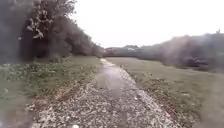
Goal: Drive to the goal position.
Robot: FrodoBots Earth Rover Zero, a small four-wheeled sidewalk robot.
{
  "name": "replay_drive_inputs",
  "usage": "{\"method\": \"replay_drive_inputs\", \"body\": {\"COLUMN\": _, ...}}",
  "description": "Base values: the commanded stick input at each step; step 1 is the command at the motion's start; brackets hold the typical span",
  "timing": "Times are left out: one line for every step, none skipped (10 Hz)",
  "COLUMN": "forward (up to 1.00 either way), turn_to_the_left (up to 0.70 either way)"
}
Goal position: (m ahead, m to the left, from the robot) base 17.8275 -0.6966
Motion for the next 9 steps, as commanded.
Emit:
{"method": "replay_drive_inputs", "body": {"forward": 0.7, "turn_to_the_left": 0.0}}
{"method": "replay_drive_inputs", "body": {"forward": 0.7, "turn_to_the_left": 0.0}}
{"method": "replay_drive_inputs", "body": {"forward": 0.7, "turn_to_the_left": 0.0}}
{"method": "replay_drive_inputs", "body": {"forward": 0.7, "turn_to_the_left": 0.0}}
{"method": "replay_drive_inputs", "body": {"forward": 0.7, "turn_to_the_left": 0.0}}
{"method": "replay_drive_inputs", "body": {"forward": 0.7, "turn_to_the_left": 0.0}}
{"method": "replay_drive_inputs", "body": {"forward": 0.7, "turn_to_the_left": 0.0}}
{"method": "replay_drive_inputs", "body": {"forward": 0.7, "turn_to_the_left": 0.0}}
{"method": "replay_drive_inputs", "body": {"forward": 0.7, "turn_to_the_left": 0.0}}
